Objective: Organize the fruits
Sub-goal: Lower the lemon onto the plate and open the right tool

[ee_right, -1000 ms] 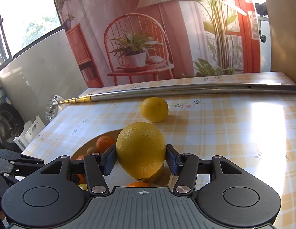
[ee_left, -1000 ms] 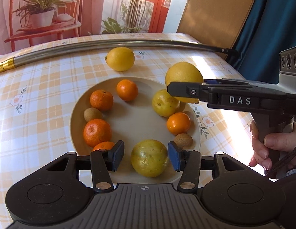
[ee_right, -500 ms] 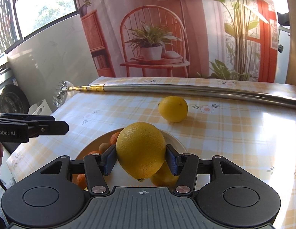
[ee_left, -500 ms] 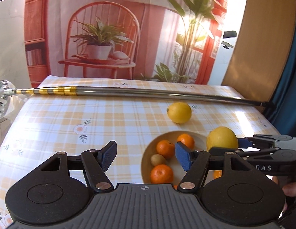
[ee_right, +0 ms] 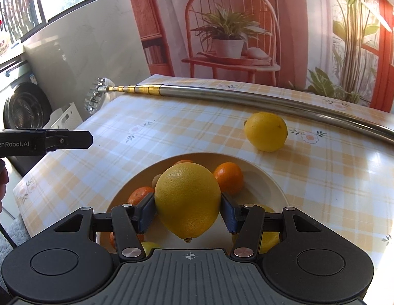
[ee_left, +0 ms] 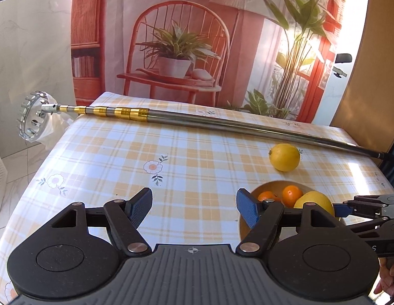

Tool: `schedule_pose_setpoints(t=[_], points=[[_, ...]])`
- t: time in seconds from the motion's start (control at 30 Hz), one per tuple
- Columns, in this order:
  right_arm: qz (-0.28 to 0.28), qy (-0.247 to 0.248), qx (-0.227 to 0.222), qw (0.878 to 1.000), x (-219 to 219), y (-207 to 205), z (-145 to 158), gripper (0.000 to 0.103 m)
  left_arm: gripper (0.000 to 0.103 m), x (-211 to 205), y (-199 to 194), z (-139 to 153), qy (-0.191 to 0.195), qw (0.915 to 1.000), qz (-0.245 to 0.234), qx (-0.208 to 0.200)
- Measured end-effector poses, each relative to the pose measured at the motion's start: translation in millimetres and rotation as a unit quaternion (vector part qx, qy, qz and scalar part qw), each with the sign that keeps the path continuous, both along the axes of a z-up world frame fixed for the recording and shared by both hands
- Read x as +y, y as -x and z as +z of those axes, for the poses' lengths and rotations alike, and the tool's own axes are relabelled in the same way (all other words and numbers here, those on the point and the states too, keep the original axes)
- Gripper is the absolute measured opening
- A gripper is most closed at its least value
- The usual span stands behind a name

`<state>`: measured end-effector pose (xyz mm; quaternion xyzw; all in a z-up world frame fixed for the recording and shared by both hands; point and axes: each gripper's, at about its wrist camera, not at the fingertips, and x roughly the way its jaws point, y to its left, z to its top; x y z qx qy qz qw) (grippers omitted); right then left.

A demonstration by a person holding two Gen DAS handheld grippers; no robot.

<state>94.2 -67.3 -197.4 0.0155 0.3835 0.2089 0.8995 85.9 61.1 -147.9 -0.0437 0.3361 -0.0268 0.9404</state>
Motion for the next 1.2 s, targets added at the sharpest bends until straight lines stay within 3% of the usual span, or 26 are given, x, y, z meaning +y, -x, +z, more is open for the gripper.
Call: schedule_pose_setpoints(t=[0.63,1.2], points=[[0.021,0.008,0.039,0.999,12.9,-7.8,-17.4,0.051,0.076,-5.2,-2.8,-9.4,-0.016,0.9996,-0.006,0.022],[0.001,-0.001,-0.008,1.0,3.3,4.4,1.2,0.057,0.077,-7.1,-3.0,-11.0,-0.022,0.9994,-0.009,0.027]])
